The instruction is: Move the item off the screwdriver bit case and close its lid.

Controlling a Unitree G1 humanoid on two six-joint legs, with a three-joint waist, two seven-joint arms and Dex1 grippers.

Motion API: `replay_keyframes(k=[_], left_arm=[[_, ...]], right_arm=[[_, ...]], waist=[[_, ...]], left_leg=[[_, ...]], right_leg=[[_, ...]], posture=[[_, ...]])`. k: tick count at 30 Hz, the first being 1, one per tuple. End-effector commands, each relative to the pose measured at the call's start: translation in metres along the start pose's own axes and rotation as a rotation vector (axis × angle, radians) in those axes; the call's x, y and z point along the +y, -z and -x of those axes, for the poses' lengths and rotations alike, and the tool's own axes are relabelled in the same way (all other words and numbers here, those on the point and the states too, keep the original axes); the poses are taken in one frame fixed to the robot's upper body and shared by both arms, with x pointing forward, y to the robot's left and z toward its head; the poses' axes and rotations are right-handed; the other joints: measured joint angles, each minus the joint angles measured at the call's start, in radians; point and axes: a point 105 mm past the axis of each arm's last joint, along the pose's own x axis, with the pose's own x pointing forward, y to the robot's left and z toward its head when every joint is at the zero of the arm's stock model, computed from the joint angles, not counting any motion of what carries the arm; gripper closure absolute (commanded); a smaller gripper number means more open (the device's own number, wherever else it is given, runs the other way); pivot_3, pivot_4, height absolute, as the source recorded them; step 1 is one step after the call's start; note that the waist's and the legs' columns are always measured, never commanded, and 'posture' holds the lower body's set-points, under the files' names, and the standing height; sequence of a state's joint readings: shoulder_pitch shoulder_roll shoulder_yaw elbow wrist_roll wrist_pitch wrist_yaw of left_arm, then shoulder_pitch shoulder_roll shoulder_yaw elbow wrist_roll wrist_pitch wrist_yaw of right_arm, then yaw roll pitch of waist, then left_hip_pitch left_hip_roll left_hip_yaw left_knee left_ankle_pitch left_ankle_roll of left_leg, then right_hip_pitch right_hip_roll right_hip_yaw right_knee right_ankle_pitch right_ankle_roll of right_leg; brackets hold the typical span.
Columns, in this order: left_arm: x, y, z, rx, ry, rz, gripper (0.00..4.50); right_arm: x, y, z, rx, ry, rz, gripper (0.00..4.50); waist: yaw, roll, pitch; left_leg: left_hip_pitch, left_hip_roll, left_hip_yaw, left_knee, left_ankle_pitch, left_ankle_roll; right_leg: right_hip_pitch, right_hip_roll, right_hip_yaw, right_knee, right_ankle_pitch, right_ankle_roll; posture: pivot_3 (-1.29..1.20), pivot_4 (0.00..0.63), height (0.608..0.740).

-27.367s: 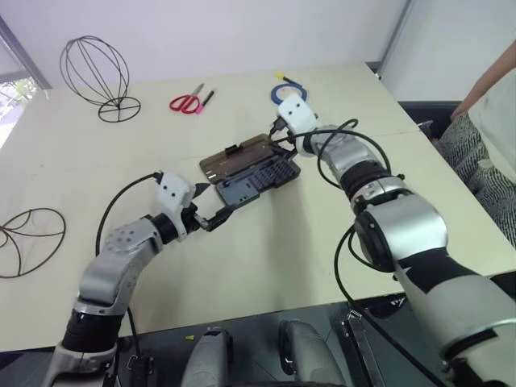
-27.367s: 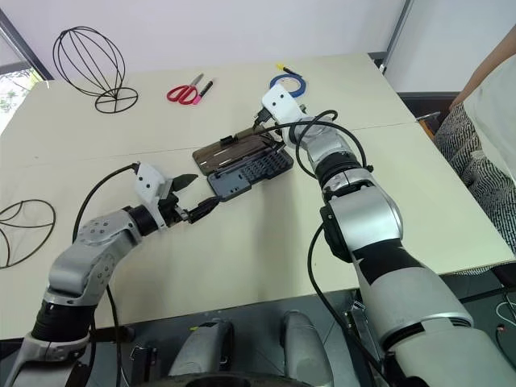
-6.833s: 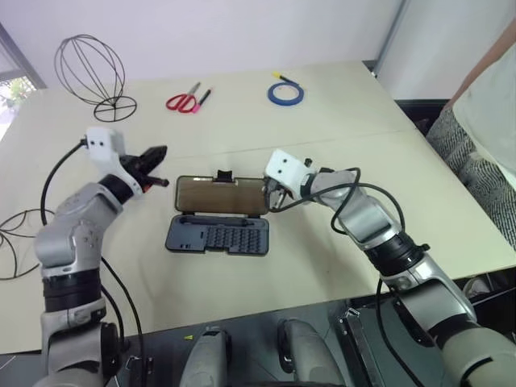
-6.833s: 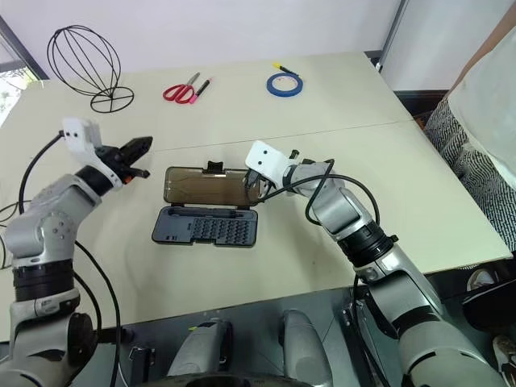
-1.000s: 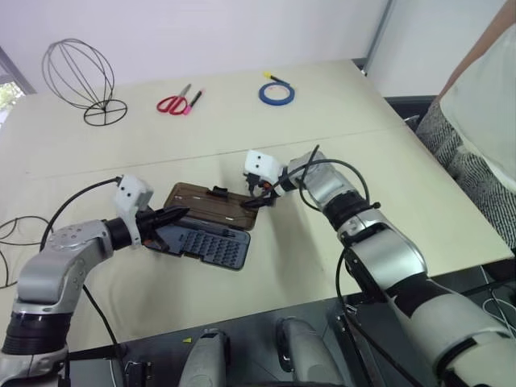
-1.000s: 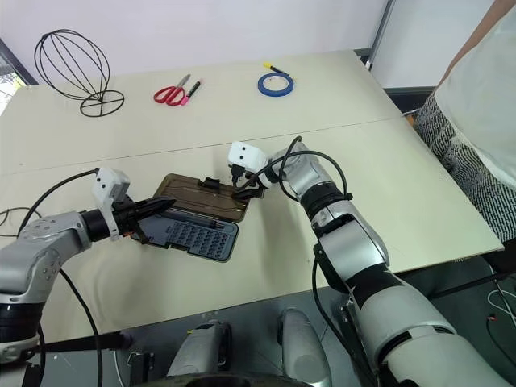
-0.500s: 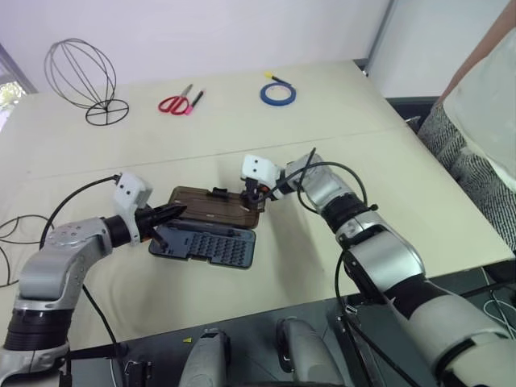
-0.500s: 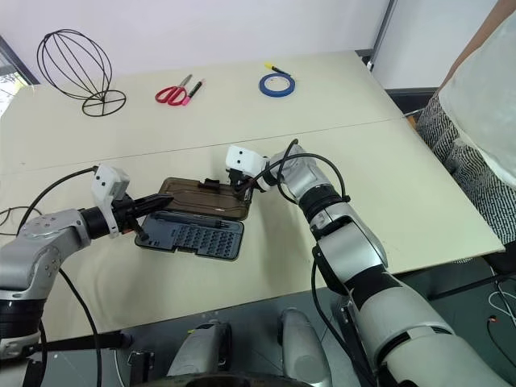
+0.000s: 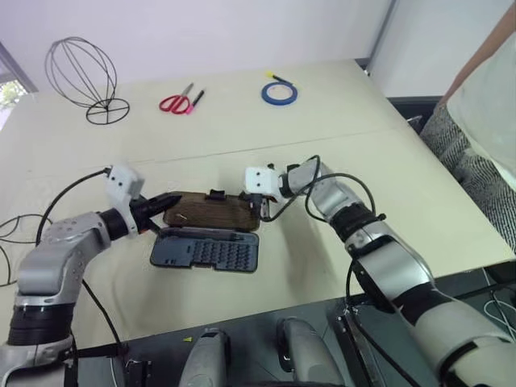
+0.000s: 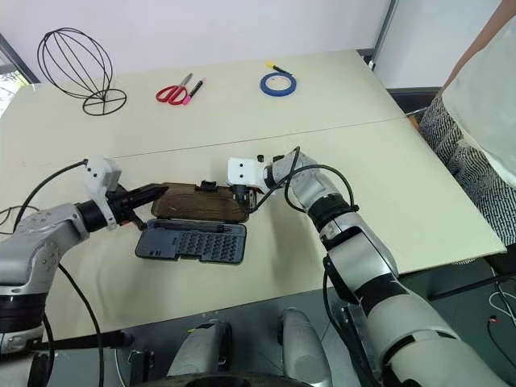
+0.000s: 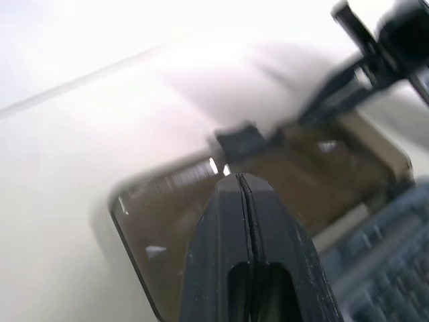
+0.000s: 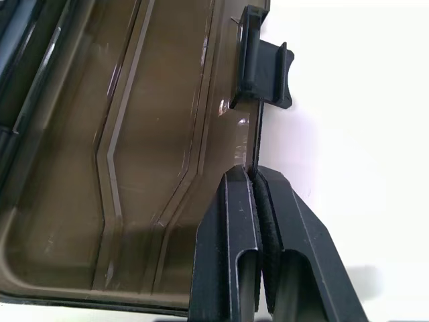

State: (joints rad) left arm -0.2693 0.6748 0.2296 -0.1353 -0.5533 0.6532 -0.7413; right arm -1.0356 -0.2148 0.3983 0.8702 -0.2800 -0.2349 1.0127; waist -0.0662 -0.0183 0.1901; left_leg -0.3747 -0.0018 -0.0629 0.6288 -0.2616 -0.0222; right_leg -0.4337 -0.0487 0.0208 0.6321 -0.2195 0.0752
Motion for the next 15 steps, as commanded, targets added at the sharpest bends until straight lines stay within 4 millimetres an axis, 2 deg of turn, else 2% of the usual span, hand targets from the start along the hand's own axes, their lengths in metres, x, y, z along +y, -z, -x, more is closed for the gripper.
replay_keyframes(k=[1,9,15], left_arm=[[0.005,-0.015,0.004,-0.053,-0.026,0.003,4.5],[0.02,-0.029,0.001,-0.122,-0.096,0.046,4.5],[0.059,-0.055,0.009,-0.273,-0.288,0.167,4.5]], right_arm=[[0.003,-0.013,0.001,-0.051,-0.012,0.079,4.45],[-0.002,-0.022,0.004,-0.08,0.047,0.174,4.45],[-0.014,-0.034,0.01,-0.1,0.172,0.337,4.45]], waist=[[0.0,0.0,0.0],[0.001,0.0,0.0],[0.006,0.0,0.0]], left_leg=[[0.0,0.0,0.0,0.0,0.0,0.0],[0.0,0.0,0.0,0.0,0.0,0.0],[0.0,0.0,0.0,0.001,0.0,0.0]], right_leg=[[0.0,0.0,0.0,0.0,0.0,0.0],[0.0,0.0,0.0,0.0,0.0,0.0],[0.0,0.0,0.0,0.0,0.0,0.0]], posture=[[0.0,0.15,0.74],[0.0,0.15,0.74],[0.0,0.15,0.74]])
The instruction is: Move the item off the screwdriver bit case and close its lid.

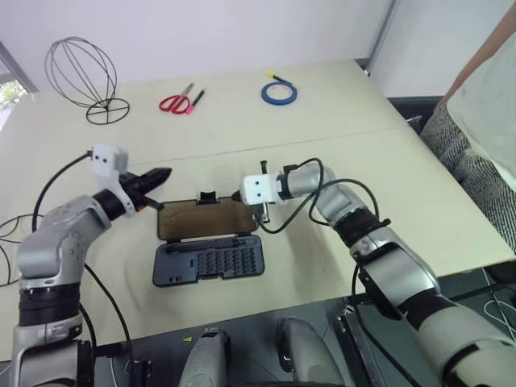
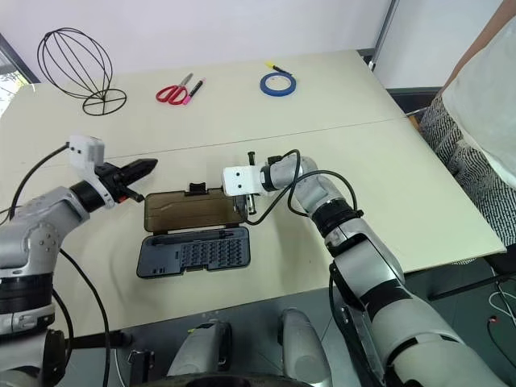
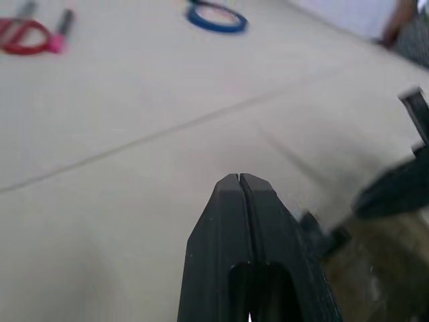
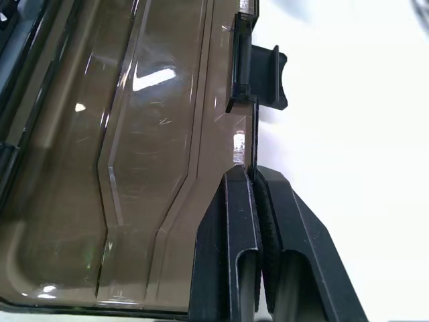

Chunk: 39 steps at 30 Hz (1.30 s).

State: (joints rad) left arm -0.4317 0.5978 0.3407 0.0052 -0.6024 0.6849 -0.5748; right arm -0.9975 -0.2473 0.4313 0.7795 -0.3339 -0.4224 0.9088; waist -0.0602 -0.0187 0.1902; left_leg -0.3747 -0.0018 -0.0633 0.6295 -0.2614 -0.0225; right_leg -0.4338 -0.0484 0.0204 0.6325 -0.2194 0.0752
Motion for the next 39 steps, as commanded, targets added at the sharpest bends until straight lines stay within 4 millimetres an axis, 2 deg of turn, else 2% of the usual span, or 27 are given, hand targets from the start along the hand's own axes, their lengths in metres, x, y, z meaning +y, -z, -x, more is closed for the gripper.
replay_keyframes(k=[1,4,7,12,19,22,24,32,39], left_arm=[[0.025,-0.03,0.007,-0.121,-0.118,0.048,4.5],[0.036,-0.035,0.01,-0.144,-0.162,0.085,4.5],[0.049,-0.031,0.016,-0.134,-0.195,0.105,4.5],[0.067,-0.012,0.021,-0.074,-0.227,0.132,4.5],[0.08,0.029,0.021,0.032,-0.217,0.214,4.5],[0.064,0.064,0.013,0.175,-0.103,0.162,4.5],[0.053,0.077,0.009,0.235,-0.026,0.127,4.5],[0.026,0.078,0.003,0.272,0.169,0.05,4.5],[0.017,0.072,0.015,0.312,0.262,-0.033,4.5]], right_arm=[[-0.019,-0.015,0.006,-0.035,0.119,0.126,4.45],[-0.023,-0.021,0.009,-0.05,0.179,0.174,4.45],[-0.027,-0.027,0.013,-0.064,0.245,0.216,4.45],[-0.031,-0.037,0.02,-0.081,0.323,0.305,4.45],[-0.024,-0.046,0.023,-0.102,0.347,0.361,4.45],[-0.018,-0.05,0.022,-0.116,0.333,0.367,4.45],[-0.016,-0.052,0.022,-0.122,0.329,0.368,4.45],[-0.011,-0.05,0.022,-0.107,0.31,0.364,4.45],[-0.01,-0.048,0.021,-0.1,0.301,0.357,4.45]], waist=[[0.0,0.0,0.0],[0.0,0.0,0.0],[0.003,0.0,0.0],[0.006,0.0,0.0],[0.016,0.0,0.0],[0.018,0.0,0.0],[0.018,0.0,0.0],[0.016,0.0,0.0],[0.015,0.0,0.0]], left_leg=[[0.0,0.0,0.0,0.0,0.0,0.0],[0.0,0.0,0.0,0.0,0.0,-0.001],[0.0,0.0,0.0,0.0,0.001,-0.001],[0.0,0.0,0.0,0.0,0.001,-0.002],[0.0,0.0,0.0,0.0,0.001,-0.002],[0.0,0.0,0.001,0.0,0.001,-0.002],[0.0,-0.001,0.001,0.0,0.001,-0.002],[0.0,0.0,0.001,0.0,0.001,-0.002],[0.0,0.0,0.001,0.0,0.001,-0.002]], right_leg=[[0.0,0.0,0.0,0.0,0.0,0.0],[0.0,0.0,0.0,0.0,0.0,0.0],[0.0,0.0,0.0,0.0,0.0,0.0],[0.0,0.0,0.0,0.0,0.0,0.0],[0.0,0.0,0.0,0.0,0.0,0.0],[0.0,0.0,0.0,0.0,0.0,0.0],[0.0,0.0,0.0,0.0,0.0,0.0],[0.0,0.0,0.0,0.0,0.0,0.0],[0.0,0.0,0.0,0.0,0.0,0.0]], posture=[[0.0,0.15,0.74],[0.0,0.15,0.74],[0.0,0.15,0.74],[0.0,0.15,0.74],[0.0,0.15,0.74],[0.0,0.15,0.74],[0.0,0.15,0.74],[0.0,0.15,0.74],[0.0,0.15,0.74]])
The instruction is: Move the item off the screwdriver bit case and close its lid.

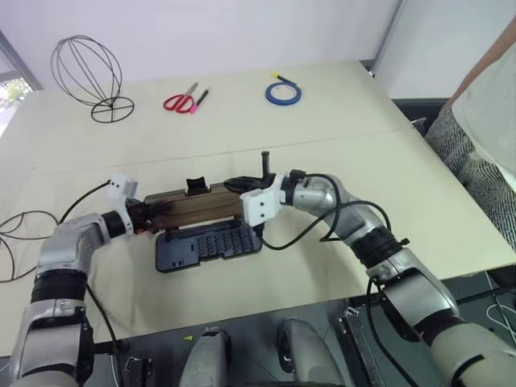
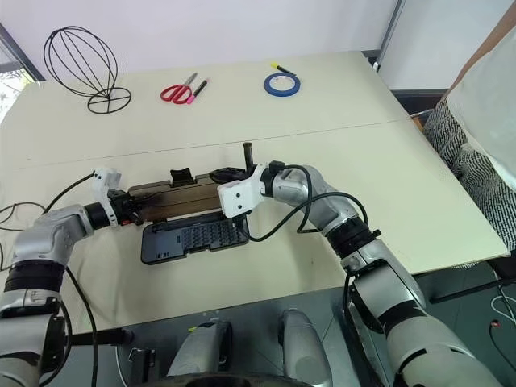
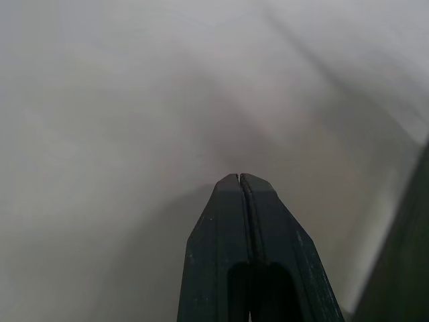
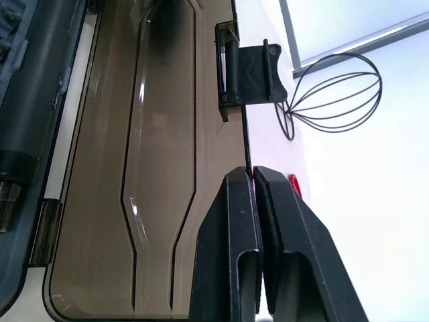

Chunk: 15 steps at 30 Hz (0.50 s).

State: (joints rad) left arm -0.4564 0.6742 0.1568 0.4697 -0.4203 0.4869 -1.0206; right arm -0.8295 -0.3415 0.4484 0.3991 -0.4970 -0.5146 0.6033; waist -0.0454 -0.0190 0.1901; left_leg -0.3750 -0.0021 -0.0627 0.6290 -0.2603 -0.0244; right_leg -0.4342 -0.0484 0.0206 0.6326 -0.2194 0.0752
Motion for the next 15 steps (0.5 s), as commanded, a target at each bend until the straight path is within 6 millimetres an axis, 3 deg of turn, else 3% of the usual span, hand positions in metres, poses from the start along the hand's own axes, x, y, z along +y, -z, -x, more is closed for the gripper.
replay_keyframes(k=[1,11,14,15], left_arm=[[-0.005,-0.011,0.012,0.011,0.034,-0.089,4.5],[-0.011,-0.011,0.014,0.027,0.045,-0.127,4.5],[-0.012,-0.01,0.013,0.024,0.045,-0.127,4.5],[-0.012,-0.01,0.012,0.024,0.046,-0.127,4.5]], right_arm=[[-0.009,-0.011,-0.002,-0.037,0.026,0.024,4.45],[-0.005,-0.002,-0.002,-0.005,-0.004,-0.022,4.45],[-0.007,0.003,0.001,0.026,-0.009,-0.054,3.6],[-0.007,0.004,0.003,0.036,-0.015,-0.063,3.11]], waist=[[0.0,0.0,0.0],[0.002,0.0,0.0],[0.002,0.0,0.0],[0.002,0.0,0.0]], left_leg=[[0.0,0.0,0.0,0.0,0.0,0.0],[0.0,0.0,0.0,0.0,0.0,0.0],[0.0,0.0,0.0,0.0,0.0,0.0],[0.0,0.0,0.0,0.001,0.0,0.0]], right_leg=[[0.0,0.0,0.0,0.0,0.0,0.0],[0.0,0.0,0.0,0.0,0.0,0.0],[0.0,0.0,0.0,0.0,0.0,0.0],[0.0,0.0,0.0,0.0,0.0,0.0]], posture=[[0.0,0.15,0.74],[0.0,0.15,0.74],[0.0,0.15,0.74],[0.0,0.15,0.74]])
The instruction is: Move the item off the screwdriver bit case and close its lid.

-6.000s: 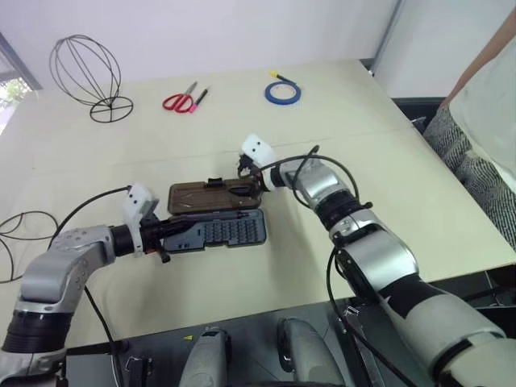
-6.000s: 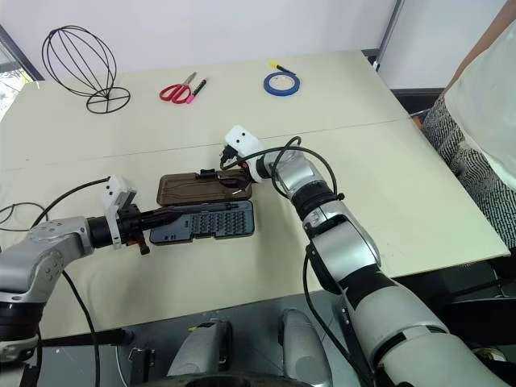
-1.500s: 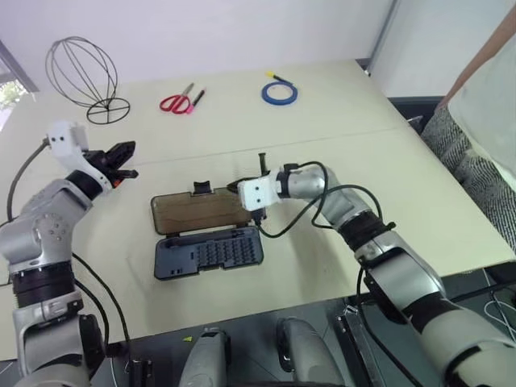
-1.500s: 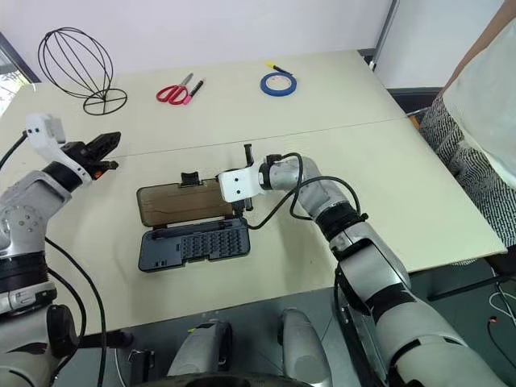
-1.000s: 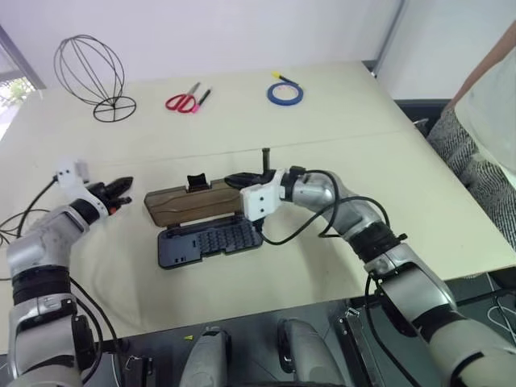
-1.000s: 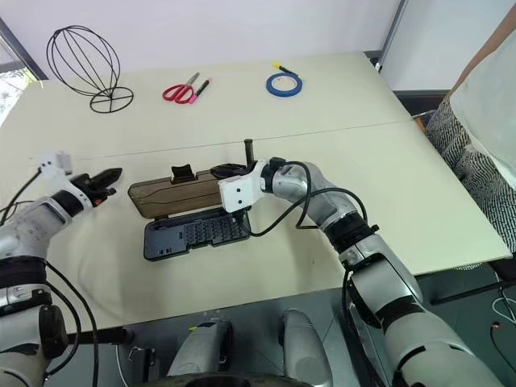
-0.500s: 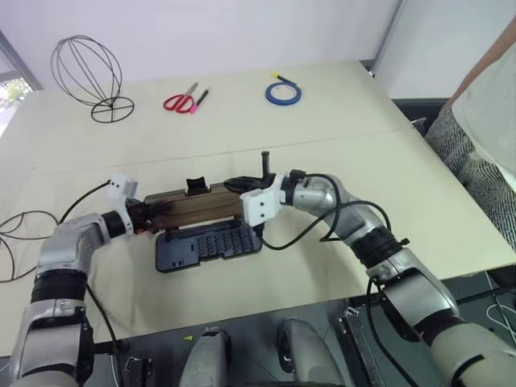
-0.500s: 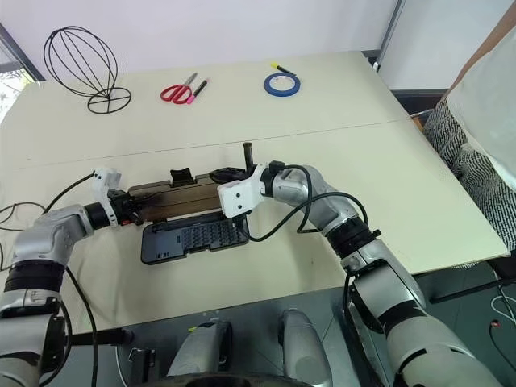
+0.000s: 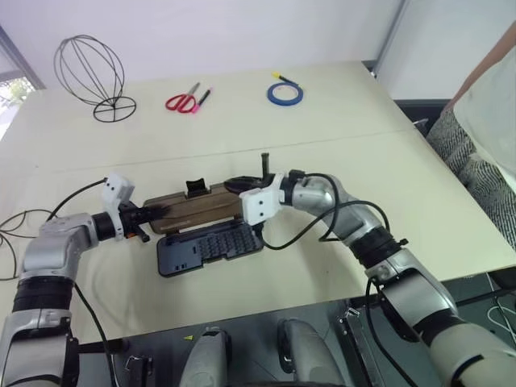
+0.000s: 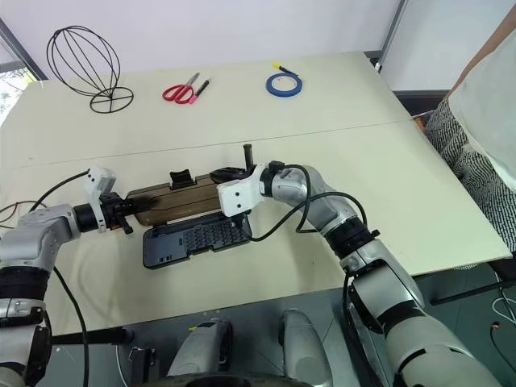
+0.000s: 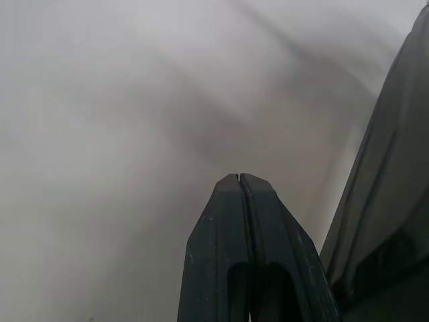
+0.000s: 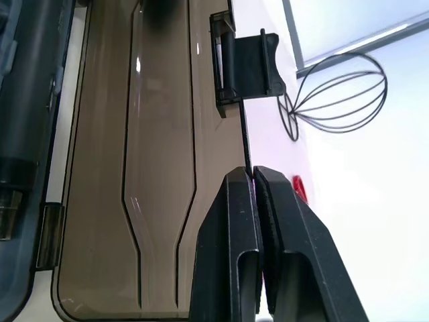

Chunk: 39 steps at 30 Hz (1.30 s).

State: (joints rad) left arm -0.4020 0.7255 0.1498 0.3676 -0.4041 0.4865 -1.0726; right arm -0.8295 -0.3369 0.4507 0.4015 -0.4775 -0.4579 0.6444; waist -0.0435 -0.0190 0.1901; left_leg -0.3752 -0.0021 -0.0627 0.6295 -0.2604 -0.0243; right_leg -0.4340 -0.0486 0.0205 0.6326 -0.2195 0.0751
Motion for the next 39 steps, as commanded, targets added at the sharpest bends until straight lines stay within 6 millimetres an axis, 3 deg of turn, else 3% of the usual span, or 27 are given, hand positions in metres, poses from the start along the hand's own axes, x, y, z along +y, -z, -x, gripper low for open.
replay_keyframes(k=[1,6,13,23,29,39], left_arm=[[-0.003,-0.008,-0.001,-0.023,0.007,-0.037,4.5],[-0.007,-0.009,-0.004,-0.024,0.021,-0.045,4.5],[-0.015,-0.016,-0.005,-0.028,0.055,-0.072,4.5],[-0.033,-0.028,0.002,-0.036,0.094,-0.11,4.5],[-0.048,-0.034,0.012,-0.028,0.119,-0.136,4.5],[-0.064,-0.031,0.035,-0.002,0.105,-0.142,4.5]], right_arm=[[-0.012,0.0,0.005,0.014,0.018,-0.029,2.66],[-0.019,0.015,0.015,0.109,0.0,-0.136,0.05],[-0.049,0.034,0.058,0.226,0.084,-0.51,0.05],[-0.039,0.056,0.106,0.341,0.151,-0.759,0.05],[-0.032,0.064,0.112,0.378,0.169,-0.79,0.05],[-0.033,0.067,0.104,0.365,0.173,-0.792,0.05]], waist=[[0.0,0.0,0.0],[0.0,0.0,0.0],[0.005,0.0,0.0],[0.005,0.0,0.0],[0.001,0.0,0.0],[0.001,0.0,0.0]], left_leg=[[0.0,0.0,0.0,0.0,0.0,0.0],[0.0,0.0,0.0,0.0,0.0,0.0],[-0.001,0.0,-0.001,0.001,0.0,0.0],[-0.001,0.0,0.0,0.001,0.0,0.001],[0.0,0.0,0.0,0.0,0.0,0.001],[0.0,0.0,0.0,0.0,0.0,0.001]], right_leg=[[0.0,0.0,0.0,0.0,0.0,0.0],[0.0,0.0,0.0,0.0,0.0,0.0],[0.0,0.0,0.0,0.0,0.0,0.0],[0.0,0.0,0.0,0.0,0.0,0.0],[0.0,0.0,0.0,0.0,0.0,0.0],[0.0,0.0,0.0,-0.001,0.0,0.0]], posture=[[0.0,0.15,0.74],[0.0,0.15,0.74],[0.0,0.15,0.74],[0.0,0.15,0.74],[0.0,0.15,0.74],[0.0,0.15,0.74]])
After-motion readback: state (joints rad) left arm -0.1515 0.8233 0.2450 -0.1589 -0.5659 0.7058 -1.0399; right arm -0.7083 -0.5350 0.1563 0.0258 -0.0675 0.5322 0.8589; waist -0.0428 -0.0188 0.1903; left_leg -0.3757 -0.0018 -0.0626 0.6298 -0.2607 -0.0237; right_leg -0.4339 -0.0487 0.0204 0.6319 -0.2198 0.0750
